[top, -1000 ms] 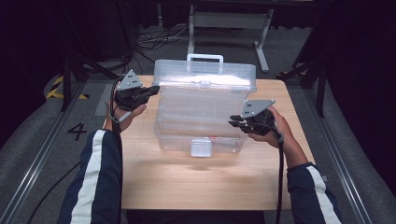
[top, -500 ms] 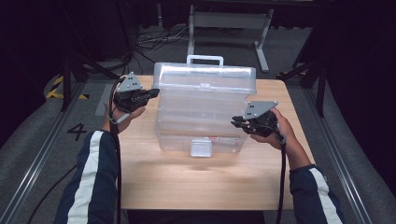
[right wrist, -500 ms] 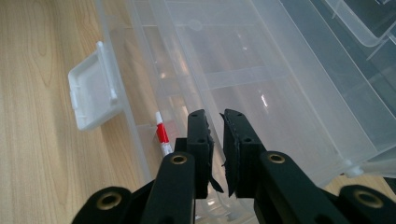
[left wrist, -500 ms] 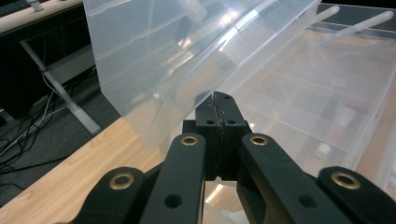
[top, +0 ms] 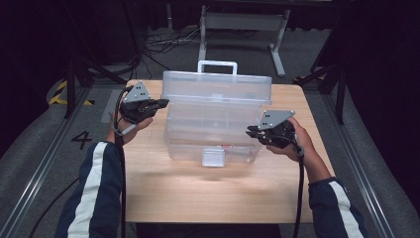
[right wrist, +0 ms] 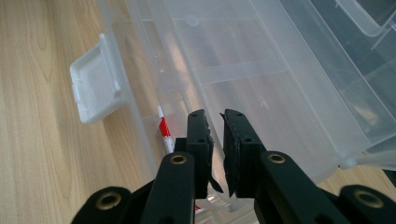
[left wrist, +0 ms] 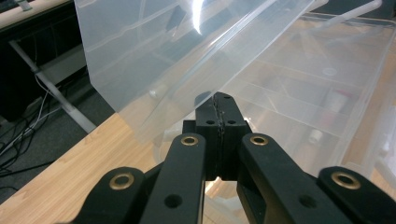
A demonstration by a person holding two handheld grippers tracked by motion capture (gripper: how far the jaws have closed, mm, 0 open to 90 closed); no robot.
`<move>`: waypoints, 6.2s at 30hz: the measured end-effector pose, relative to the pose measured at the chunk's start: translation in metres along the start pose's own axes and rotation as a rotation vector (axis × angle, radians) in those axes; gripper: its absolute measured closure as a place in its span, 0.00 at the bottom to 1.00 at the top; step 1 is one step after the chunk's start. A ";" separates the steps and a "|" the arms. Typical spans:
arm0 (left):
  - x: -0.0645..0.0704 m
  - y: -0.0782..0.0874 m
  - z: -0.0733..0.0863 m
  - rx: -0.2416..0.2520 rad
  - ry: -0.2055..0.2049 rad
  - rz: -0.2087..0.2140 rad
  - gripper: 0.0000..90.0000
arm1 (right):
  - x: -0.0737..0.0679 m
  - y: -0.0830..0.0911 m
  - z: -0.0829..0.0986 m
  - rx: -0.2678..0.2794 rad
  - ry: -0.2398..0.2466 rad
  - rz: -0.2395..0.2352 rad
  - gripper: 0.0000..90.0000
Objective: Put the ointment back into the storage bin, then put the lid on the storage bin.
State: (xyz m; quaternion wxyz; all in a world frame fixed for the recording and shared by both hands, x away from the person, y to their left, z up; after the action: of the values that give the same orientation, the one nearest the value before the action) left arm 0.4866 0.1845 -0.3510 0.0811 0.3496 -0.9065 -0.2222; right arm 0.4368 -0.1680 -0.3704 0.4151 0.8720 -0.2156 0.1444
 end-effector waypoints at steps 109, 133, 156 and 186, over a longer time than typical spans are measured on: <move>0.037 0.004 0.087 -0.235 -0.069 -0.020 1.00 | -0.023 0.011 0.070 -0.095 -0.145 0.010 0.66; 0.041 0.008 0.097 -0.257 -0.077 -0.033 1.00 | -0.024 0.006 0.073 -0.111 -0.157 0.012 0.61; 0.049 0.014 0.115 -0.343 -0.113 -0.053 0.77 | -0.025 0.007 0.085 -0.176 -0.120 0.053 0.55; 0.057 0.012 0.152 -0.462 -0.069 -0.049 0.33 | -0.039 0.017 0.136 -0.218 -0.168 0.074 0.42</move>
State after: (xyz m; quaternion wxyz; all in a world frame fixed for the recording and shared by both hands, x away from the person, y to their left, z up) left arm 0.3912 0.2073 -0.4807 0.1223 0.3357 -0.8252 -0.4375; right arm 0.4046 -0.2744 -0.4588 0.4823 0.8222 -0.2959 0.0620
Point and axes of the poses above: each handheld gripper's, and its own axes: y roughly backward along the jaws, z roughly out of its underside, x roughly to its right, the point moved 5 cm from there along -y, roughly forward along the jaws, and after that the axes turned 10 degrees about y, right-handed, at the moved point
